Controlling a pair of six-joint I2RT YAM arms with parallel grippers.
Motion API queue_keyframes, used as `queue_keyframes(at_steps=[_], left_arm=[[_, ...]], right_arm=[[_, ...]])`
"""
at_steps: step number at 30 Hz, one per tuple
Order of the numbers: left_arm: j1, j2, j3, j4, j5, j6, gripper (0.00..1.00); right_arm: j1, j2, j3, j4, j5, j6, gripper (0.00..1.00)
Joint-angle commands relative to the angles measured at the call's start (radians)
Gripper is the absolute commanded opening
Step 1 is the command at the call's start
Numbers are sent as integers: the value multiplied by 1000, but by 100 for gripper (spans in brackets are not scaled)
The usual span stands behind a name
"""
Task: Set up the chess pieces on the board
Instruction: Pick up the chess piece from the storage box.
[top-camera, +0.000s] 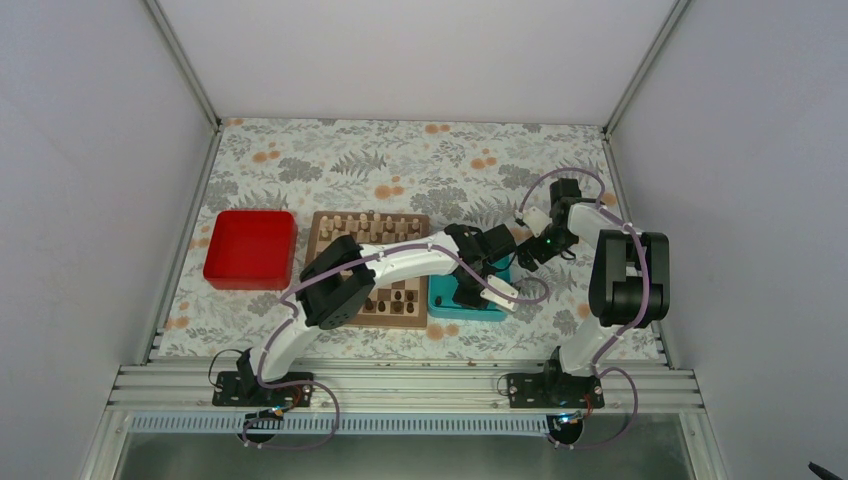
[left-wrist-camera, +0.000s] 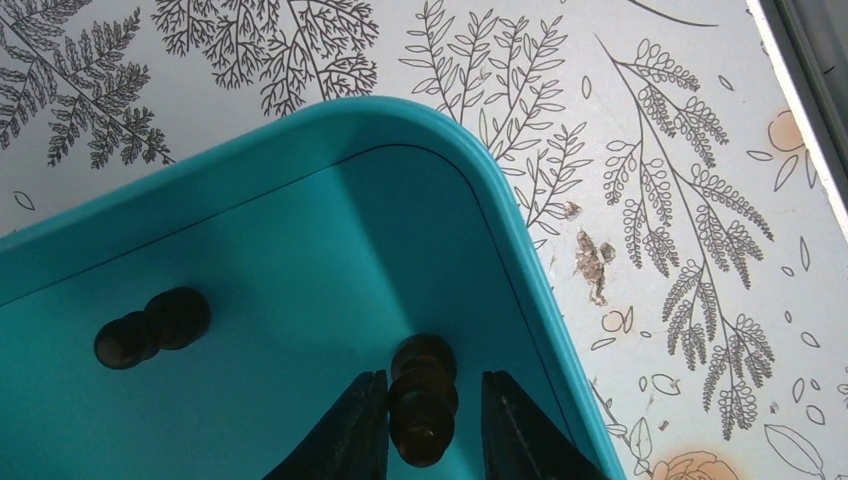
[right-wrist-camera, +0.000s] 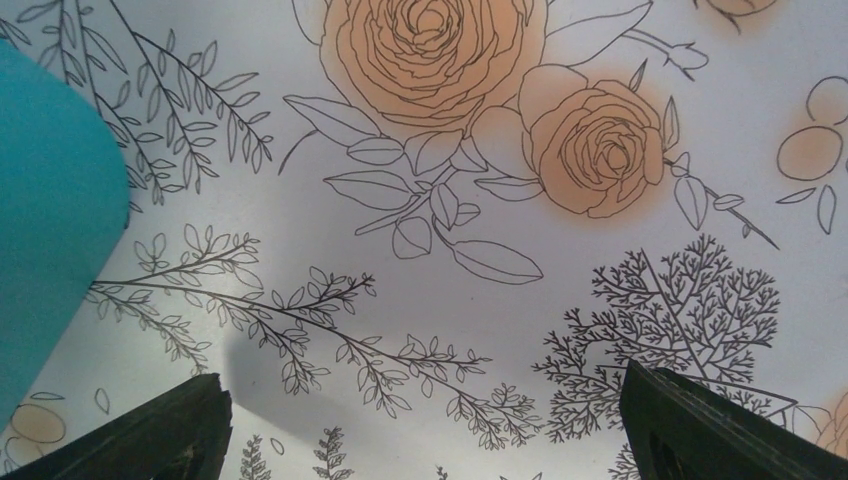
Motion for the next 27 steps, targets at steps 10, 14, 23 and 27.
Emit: queue_keyframes(at_steps=[10, 14, 23, 27], left_arm=[[-13, -31, 30, 11, -20, 3, 10], [-10, -66, 41, 1, -52, 11, 10], [27, -206, 21, -56, -161, 22, 11], [57, -328, -91, -64, -211, 11, 11]], right_arm=[[-9, -7, -14, 7, -20, -10, 100], [-9, -4, -14, 7, -19, -11, 100], [-9, 1, -14, 7, -15, -9, 100], [-8, -2, -10, 4, -16, -6, 100]])
